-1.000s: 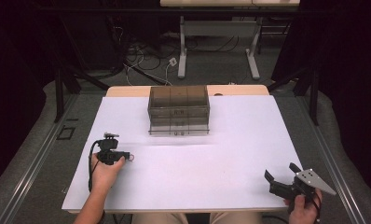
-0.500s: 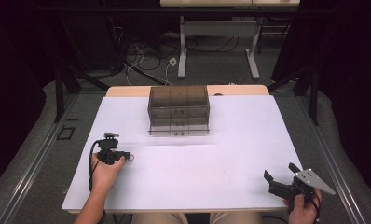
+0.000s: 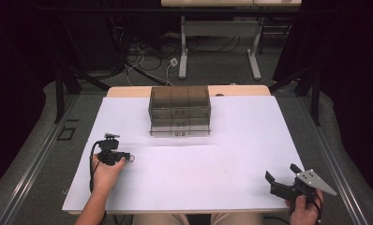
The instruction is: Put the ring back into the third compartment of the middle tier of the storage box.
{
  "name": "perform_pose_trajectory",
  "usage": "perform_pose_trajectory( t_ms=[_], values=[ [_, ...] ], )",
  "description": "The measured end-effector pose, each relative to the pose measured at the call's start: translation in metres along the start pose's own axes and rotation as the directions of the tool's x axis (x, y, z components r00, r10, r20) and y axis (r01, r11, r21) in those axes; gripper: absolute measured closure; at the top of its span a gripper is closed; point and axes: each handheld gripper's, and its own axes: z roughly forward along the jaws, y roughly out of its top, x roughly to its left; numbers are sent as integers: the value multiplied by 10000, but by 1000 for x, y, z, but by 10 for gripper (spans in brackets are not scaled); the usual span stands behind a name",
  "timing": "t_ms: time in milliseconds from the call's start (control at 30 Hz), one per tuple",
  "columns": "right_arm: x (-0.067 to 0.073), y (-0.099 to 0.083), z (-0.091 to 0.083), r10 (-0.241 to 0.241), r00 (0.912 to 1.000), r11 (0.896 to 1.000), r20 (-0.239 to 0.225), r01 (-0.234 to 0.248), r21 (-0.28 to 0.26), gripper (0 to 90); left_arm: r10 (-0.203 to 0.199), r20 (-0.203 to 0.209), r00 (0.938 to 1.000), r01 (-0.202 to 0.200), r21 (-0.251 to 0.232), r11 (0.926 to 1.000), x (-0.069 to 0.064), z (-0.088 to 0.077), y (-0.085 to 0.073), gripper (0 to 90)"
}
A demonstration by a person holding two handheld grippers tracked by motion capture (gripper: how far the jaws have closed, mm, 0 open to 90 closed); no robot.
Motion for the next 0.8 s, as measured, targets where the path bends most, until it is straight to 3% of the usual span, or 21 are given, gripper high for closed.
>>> perform_pose_trajectory(
  t_ms=[233, 467, 800],
  values=[
    [-1, 0, 0, -113, 9999, 9999, 0, 113, -6, 0, -13, 64, 10000, 12, 135, 9999, 1, -1, 0, 859],
    [-1, 0, 0, -138, 9999, 9999, 4, 138, -10, 0, -74, 35, 10000, 75, -149, 9999, 0, 0, -1, 863],
    [-1, 0, 0, -120, 9999, 9999, 3, 120, -42, 0, 18, -12, 10000, -18, -149, 9999, 0, 0, 0, 869]
  ],
)
